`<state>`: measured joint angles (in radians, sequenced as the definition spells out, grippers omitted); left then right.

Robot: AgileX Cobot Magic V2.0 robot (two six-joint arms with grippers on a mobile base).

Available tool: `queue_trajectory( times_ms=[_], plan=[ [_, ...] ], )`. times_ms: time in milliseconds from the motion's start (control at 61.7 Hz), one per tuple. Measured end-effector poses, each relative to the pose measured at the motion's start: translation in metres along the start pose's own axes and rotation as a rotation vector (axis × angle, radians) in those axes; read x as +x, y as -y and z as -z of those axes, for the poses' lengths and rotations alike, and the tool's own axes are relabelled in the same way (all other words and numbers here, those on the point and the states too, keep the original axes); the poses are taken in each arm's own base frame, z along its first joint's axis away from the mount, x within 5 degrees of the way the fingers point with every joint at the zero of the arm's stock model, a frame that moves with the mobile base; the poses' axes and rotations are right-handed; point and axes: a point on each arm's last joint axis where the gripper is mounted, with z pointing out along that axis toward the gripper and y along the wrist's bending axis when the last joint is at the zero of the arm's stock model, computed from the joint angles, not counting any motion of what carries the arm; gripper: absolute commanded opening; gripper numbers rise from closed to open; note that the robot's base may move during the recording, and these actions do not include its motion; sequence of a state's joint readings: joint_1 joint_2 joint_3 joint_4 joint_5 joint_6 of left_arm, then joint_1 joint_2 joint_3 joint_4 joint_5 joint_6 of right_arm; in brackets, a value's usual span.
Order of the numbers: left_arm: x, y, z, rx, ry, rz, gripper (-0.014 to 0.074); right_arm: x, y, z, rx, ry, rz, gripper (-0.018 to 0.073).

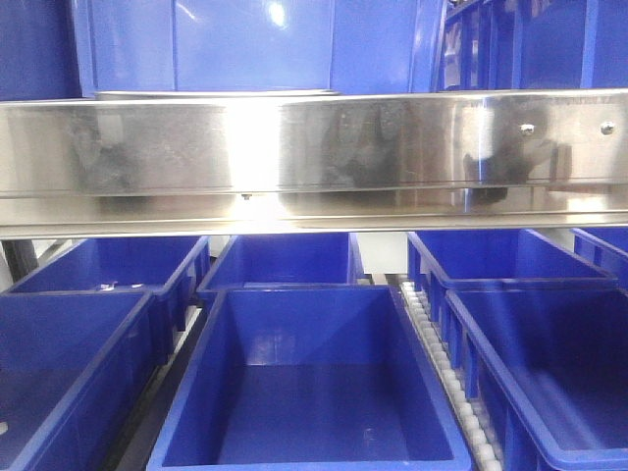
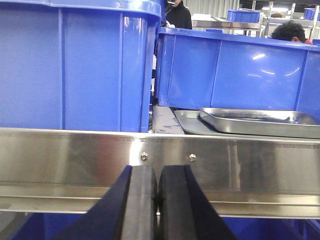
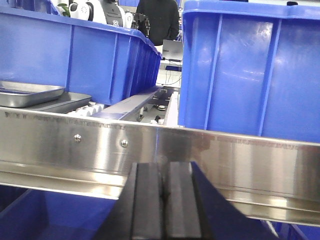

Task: Stack silver trays without gaps

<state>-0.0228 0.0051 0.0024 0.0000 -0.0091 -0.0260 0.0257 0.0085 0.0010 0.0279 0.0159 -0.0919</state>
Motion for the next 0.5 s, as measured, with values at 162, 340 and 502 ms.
queue_trajectory(
  times_ms=[162, 340, 502],
  plan=[
    [0.0000, 0.0000, 0.0000, 0.000, 0.000, 0.000, 0.0004, 0.0000, -0.0001, 0.0000, -0.001, 0.000, -0.052, -0.0078],
    [0.0000, 0.0000, 0.0000, 0.000, 0.000, 0.000, 0.0004, 0.0000, -0.0001, 0.0000, -0.001, 0.000, -0.086, -0.0078],
    [0.0000, 0.0000, 0.0000, 0.000, 0.000, 0.000, 0.0004, 0.0001, 0.0014, 0.0000, 0.026, 0.000, -0.086, -0.0078]
  ],
)
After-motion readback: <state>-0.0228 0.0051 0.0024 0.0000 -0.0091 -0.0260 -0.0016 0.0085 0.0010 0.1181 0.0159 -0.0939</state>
